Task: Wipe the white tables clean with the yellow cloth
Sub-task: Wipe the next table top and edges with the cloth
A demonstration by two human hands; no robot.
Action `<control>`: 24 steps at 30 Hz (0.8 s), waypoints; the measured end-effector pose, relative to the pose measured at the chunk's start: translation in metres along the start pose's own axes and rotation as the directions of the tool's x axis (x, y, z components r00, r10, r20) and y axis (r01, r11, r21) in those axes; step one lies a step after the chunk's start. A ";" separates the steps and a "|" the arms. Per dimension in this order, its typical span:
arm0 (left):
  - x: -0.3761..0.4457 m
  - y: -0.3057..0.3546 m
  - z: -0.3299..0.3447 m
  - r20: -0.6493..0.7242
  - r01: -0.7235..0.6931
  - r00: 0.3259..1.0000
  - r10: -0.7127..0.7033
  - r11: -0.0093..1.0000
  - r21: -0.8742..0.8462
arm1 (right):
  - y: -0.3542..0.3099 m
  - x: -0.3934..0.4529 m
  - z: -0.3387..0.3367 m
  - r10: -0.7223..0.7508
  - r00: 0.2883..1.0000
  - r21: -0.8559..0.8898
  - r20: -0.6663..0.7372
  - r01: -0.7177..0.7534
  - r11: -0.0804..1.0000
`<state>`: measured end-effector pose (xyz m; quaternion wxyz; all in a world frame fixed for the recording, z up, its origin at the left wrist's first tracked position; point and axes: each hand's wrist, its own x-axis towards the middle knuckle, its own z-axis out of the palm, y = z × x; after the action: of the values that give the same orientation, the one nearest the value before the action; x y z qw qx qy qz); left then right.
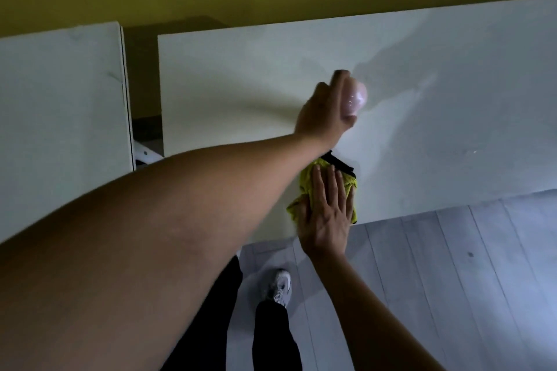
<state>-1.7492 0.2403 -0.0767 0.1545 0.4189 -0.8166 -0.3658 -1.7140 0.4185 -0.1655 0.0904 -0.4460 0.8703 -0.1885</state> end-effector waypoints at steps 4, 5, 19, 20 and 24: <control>0.000 0.014 0.022 0.049 -0.038 0.998 0.036 0.998 0.042 | 0.000 0.000 0.001 -0.002 1.000 0.004 0.030 0.002 1.000; -0.002 0.013 0.021 0.065 -0.041 0.997 0.038 0.998 0.042 | 0.000 0.000 0.001 0.000 0.999 0.003 0.035 0.000 1.000; -0.280 -0.207 -0.065 -0.112 0.155 0.987 -0.117 0.880 0.449 | -0.044 0.024 0.021 -0.121 0.992 0.044 0.043 0.119 0.992; -0.282 -0.207 -0.062 -0.105 0.155 0.987 -0.120 0.881 0.447 | -0.063 0.032 0.028 -0.157 0.986 0.065 0.065 0.153 0.986; -0.280 -0.204 -0.049 -0.133 0.193 0.980 -0.149 0.881 0.432 | -0.154 0.066 0.068 -0.362 0.918 0.147 0.164 0.341 0.929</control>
<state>-1.4369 0.3632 -0.1760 0.0611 0.5306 -0.8298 -0.1620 -1.6163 0.2669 -0.1639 0.1622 -0.6050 0.7511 -0.2087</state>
